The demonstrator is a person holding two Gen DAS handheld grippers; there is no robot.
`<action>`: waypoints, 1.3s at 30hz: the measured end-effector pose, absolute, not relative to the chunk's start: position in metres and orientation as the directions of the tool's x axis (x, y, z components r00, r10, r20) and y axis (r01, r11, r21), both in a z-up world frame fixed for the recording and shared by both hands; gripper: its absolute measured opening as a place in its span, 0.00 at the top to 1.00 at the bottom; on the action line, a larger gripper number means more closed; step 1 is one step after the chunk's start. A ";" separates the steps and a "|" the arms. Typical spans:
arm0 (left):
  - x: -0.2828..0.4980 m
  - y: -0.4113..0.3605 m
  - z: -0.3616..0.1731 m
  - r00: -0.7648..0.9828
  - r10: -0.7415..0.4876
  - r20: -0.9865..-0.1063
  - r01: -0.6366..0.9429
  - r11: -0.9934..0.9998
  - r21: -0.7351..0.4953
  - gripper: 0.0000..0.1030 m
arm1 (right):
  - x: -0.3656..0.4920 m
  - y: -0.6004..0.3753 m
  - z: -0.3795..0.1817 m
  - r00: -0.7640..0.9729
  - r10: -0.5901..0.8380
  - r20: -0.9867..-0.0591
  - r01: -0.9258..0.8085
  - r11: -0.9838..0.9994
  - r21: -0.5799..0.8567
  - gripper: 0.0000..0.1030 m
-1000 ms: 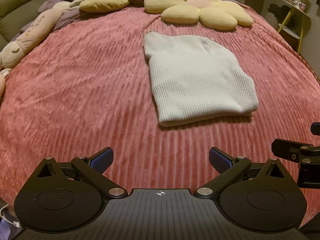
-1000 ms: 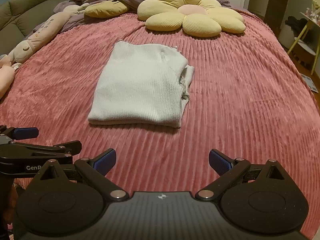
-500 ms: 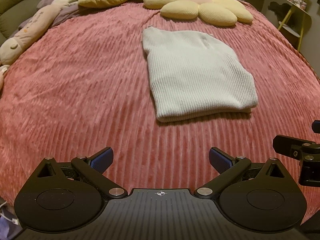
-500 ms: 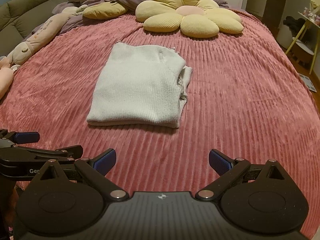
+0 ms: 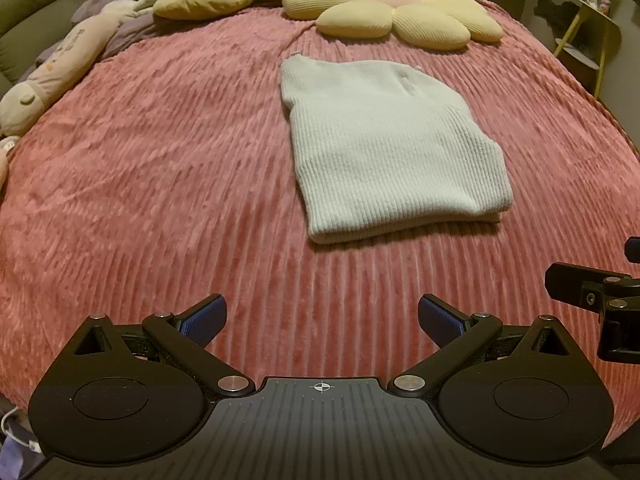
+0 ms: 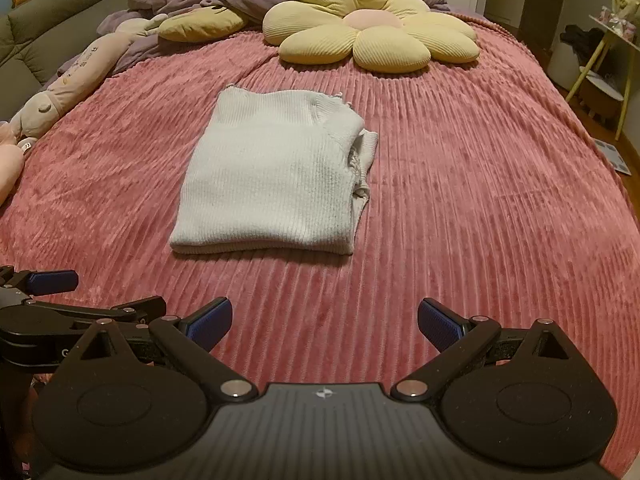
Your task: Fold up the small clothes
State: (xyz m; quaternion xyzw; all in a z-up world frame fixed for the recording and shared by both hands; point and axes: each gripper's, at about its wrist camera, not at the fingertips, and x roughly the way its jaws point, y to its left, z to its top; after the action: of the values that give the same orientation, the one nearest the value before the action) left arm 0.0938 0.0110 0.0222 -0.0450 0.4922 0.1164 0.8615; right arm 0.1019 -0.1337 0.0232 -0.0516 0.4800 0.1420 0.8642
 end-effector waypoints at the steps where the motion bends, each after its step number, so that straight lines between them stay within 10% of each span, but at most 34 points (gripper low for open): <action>1: 0.094 0.011 0.022 0.488 0.155 -0.859 -0.244 0.969 0.036 0.00 | 0.102 -0.134 0.023 0.499 0.196 -0.844 -0.296 0.954 0.047 0.04; 39: 0.089 0.005 0.027 0.492 0.131 -0.861 -0.238 0.971 0.012 0.00 | 0.094 -0.137 0.031 0.529 0.186 -0.828 -0.287 0.957 0.032 0.04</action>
State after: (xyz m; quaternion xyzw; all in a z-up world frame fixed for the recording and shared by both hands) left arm 0.0890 0.0053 0.0273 -0.0543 0.4923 0.1072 0.8621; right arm 0.0939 -0.1371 0.0306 -0.0540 0.4658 0.1356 0.8728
